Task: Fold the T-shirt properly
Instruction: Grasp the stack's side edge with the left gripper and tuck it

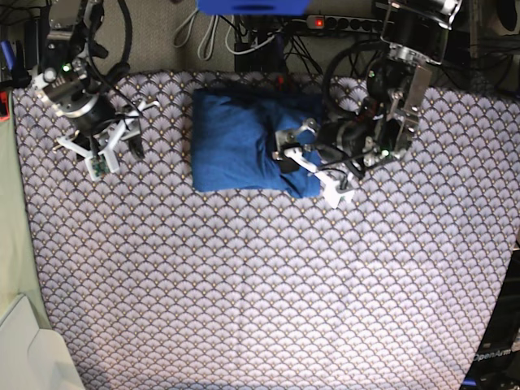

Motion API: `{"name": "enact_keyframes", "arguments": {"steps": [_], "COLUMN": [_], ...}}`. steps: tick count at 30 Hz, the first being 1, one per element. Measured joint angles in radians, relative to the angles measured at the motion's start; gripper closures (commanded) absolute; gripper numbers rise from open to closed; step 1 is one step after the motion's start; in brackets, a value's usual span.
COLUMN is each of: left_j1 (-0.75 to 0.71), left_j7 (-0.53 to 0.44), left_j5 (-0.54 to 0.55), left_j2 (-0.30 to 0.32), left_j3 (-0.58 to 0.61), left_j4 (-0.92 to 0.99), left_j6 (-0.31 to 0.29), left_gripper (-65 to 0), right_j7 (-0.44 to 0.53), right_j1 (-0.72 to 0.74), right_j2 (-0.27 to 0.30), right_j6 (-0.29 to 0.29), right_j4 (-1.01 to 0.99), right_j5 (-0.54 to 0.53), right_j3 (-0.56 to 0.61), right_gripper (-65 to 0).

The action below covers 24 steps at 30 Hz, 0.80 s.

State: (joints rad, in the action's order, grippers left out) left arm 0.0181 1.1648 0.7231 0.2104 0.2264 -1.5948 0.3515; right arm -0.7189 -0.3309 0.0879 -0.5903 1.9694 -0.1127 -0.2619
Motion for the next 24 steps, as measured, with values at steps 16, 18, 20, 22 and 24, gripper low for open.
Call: {"name": "enact_keyframes", "arguments": {"steps": [16, 18, 20, 22, 24], "left_j1": [-0.019, -0.02, -0.019, -0.02, -0.02], "left_j7": [-0.024, -0.019, -0.017, -0.017, -0.016], "left_j5": [0.015, 0.016, 0.019, 0.019, 0.019], "left_j2": [0.003, 0.003, 0.005, 0.005, 0.01], "left_j3": [-0.005, -0.005, -0.005, -0.005, -0.005], "left_j4": [0.05, 0.055, 0.055, 0.055, 0.055], "left_j6": [-0.008, -0.008, -0.008, -0.008, -0.008], "left_gripper": [-19.6, -18.0, -17.7, -17.4, -13.9], "right_j7": [0.0, 0.0, 0.0, 0.0, 0.0], "right_j1": [0.001, 0.001, 0.001, 0.001, 0.001], "right_j2": [0.0, 0.0, 0.0, 0.0, 0.0], "right_j6": [0.0, 0.0, 0.0, 0.0, 0.0], "right_j4": [0.0, 0.0, 0.0, 0.0, 0.0], "right_j5": [0.0, 0.0, 0.0, 0.0, 0.0], "right_j3": [0.0, 0.0, 0.0, 0.0, 0.0], "right_gripper": [-27.7, -27.7, -27.7, -27.7, -27.7]}}
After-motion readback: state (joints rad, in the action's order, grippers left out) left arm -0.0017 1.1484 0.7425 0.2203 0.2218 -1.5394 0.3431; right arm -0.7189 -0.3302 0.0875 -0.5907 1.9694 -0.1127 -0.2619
